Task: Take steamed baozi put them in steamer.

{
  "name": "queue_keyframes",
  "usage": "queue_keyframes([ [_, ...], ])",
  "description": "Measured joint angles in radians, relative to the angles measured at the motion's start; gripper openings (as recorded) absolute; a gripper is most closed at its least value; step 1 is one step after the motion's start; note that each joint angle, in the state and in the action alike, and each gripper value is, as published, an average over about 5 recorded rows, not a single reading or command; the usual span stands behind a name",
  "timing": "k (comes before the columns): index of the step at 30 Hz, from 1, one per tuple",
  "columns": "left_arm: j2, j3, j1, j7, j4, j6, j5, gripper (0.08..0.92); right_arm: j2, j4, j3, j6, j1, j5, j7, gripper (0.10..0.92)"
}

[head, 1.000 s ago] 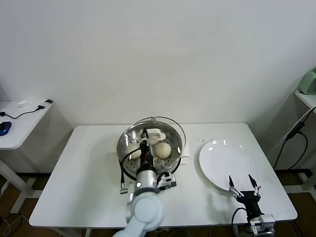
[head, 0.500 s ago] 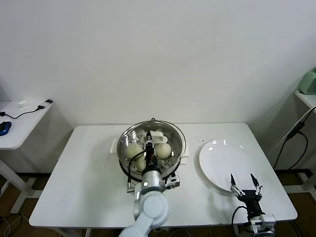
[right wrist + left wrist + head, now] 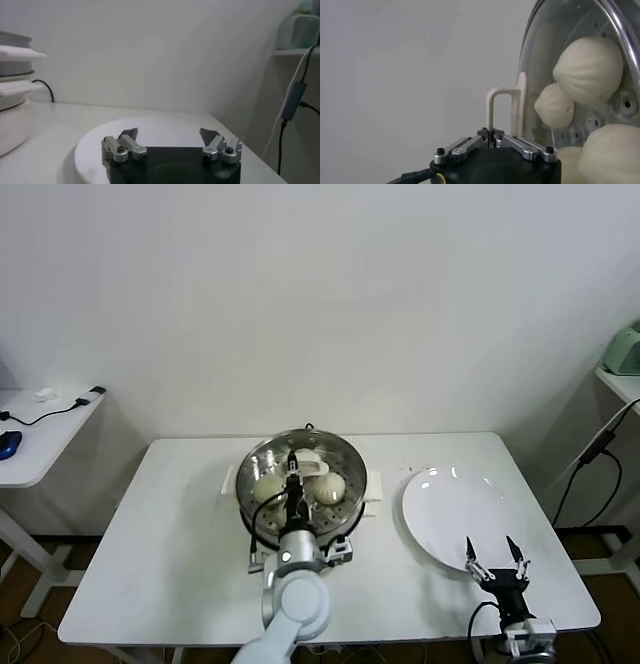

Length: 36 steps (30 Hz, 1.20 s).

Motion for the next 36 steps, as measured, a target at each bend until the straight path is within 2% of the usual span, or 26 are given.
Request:
queue_keyframes([
  [5,0.008,0.002,0.009,0.002,-0.011,0.000,-0.010,0.175,0.002,0.005,-0.004,-0.001,0.001,0.000,-0.005,0.823],
  [16,0.056,0.022,0.040,0.016,-0.121,0.003,-0.127,0.488,0.003,0.022,-0.008,-0.017,0.002,0.004,-0.011,0.823],
  [20,0.078,0.015,0.062,-0.024,-0.182,0.003,-0.237,0.601,0.007,0.019,-0.013,-0.017,0.004,0.006,-0.015,0.823],
  [26,0.100,-0.042,0.117,-0.129,-0.267,-0.004,-0.531,0.769,0.016,0.020,-0.022,-0.005,-0.001,0.015,-0.013,0.823],
  [30,0.107,-0.139,0.170,-0.185,-0.317,-0.072,-0.794,0.818,0.019,0.024,-0.023,0.014,-0.002,0.019,-0.008,0.823],
  [36,0.138,-0.348,0.255,-0.226,-0.343,-0.297,-1.194,0.823,0.023,0.027,-0.026,0.046,0.001,0.031,-0.004,0.823],
])
